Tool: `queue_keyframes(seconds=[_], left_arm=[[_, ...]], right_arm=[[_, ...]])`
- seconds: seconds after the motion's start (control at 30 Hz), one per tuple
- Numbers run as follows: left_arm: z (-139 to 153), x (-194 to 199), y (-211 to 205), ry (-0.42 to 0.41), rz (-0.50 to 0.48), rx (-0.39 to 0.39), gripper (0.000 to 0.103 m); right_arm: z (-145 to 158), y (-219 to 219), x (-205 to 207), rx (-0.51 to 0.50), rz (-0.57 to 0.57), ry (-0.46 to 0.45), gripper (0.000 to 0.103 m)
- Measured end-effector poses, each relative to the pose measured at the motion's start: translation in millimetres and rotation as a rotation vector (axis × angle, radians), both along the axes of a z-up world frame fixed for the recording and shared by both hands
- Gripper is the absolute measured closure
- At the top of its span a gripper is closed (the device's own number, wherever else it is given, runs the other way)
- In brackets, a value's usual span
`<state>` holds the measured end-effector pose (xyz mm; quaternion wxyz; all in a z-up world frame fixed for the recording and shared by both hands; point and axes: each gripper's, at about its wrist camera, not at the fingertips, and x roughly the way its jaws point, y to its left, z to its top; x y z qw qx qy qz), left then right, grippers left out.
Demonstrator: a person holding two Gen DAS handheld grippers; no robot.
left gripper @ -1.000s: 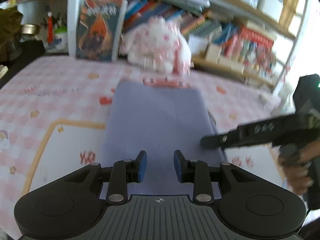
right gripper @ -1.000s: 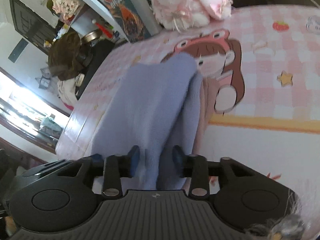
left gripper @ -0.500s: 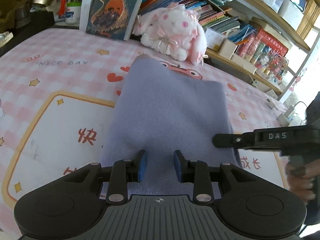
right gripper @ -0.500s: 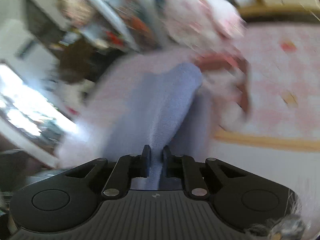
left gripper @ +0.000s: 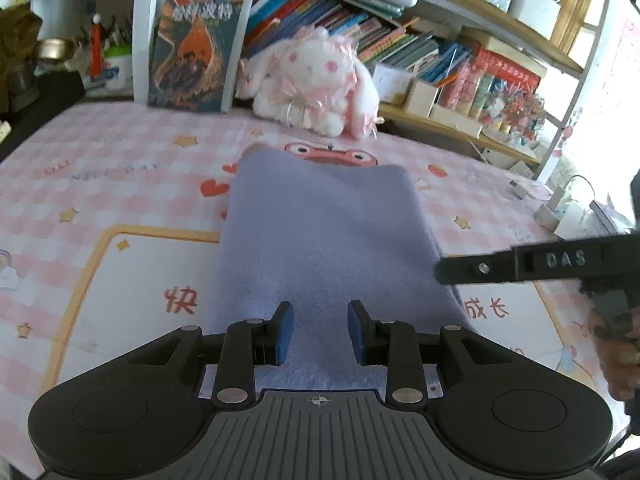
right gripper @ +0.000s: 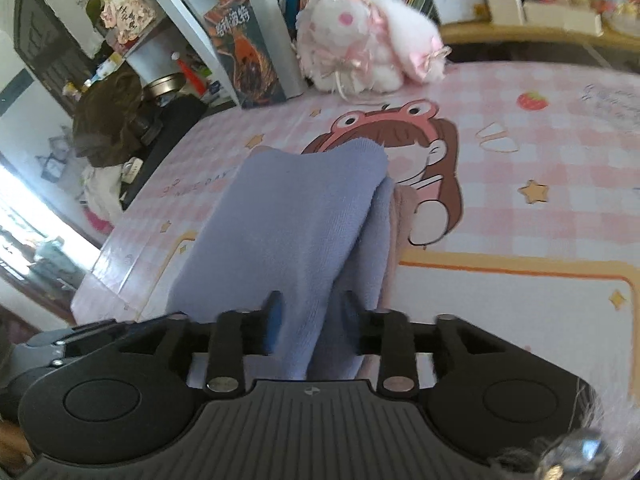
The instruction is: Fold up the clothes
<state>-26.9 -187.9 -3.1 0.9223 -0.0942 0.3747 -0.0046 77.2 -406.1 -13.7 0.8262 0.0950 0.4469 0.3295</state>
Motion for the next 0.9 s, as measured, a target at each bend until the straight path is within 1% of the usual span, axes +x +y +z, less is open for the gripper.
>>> queue_keyframes(seconds=[0.03,0.07,0.1,0.13,0.17,0.2,0.23,0.27,0.3,0.33,0.4,0.63,0.7,0.9], left_arm=[[2,-4,1,-0.006,-0.001,0.008,0.065],[3,-6,3,-0.007,-0.002,0.017,0.061],[4,-8,5,-0.009,-0.002,0.027,0.059],[5,-10,7,-0.010,-0.003,0.037,0.058],[7,-12,9,-0.012,-0.003,0.047,0.054],[8,-14,11,-0.013,-0.004,0.056,0.048],[9,-16,13,-0.014,-0.005,0.066,0.045],[10,-18,15,-0.016,-0.005,0.076,0.038],[10,-19,17,-0.018,-0.010,0.083,0.033],[11,-21,19,-0.020,-0.022,0.091,0.032],[10,-23,21,-0.014,-0.053,0.102,0.030],[3,-28,27,0.021,-0.151,0.133,0.022],[2,-31,31,0.023,-0.162,0.131,0.016],[-4,-34,43,0.053,-0.186,0.122,0.014]], right_arm=[[3,1,-5,-0.014,-0.011,-0.015,0.066],[5,1,-12,-0.038,-0.025,-0.030,0.061],[7,0,-20,-0.065,-0.050,-0.041,0.055],[8,-1,-27,-0.093,-0.075,-0.053,0.053],[8,-3,-35,-0.109,-0.093,-0.057,0.051],[9,-4,-43,-0.128,-0.117,-0.061,0.046],[10,-5,-49,-0.142,-0.134,-0.064,0.042],[11,-6,-55,-0.153,-0.150,-0.069,0.038],[11,-6,-61,-0.161,-0.164,-0.073,0.036],[11,-6,-67,-0.169,-0.177,-0.078,0.035],[11,-3,-78,-0.190,-0.203,-0.083,0.030],[8,17,-103,-0.250,-0.265,-0.077,0.025],[8,22,-108,-0.263,-0.282,-0.078,0.022],[4,37,-121,-0.301,-0.313,-0.059,0.020]])
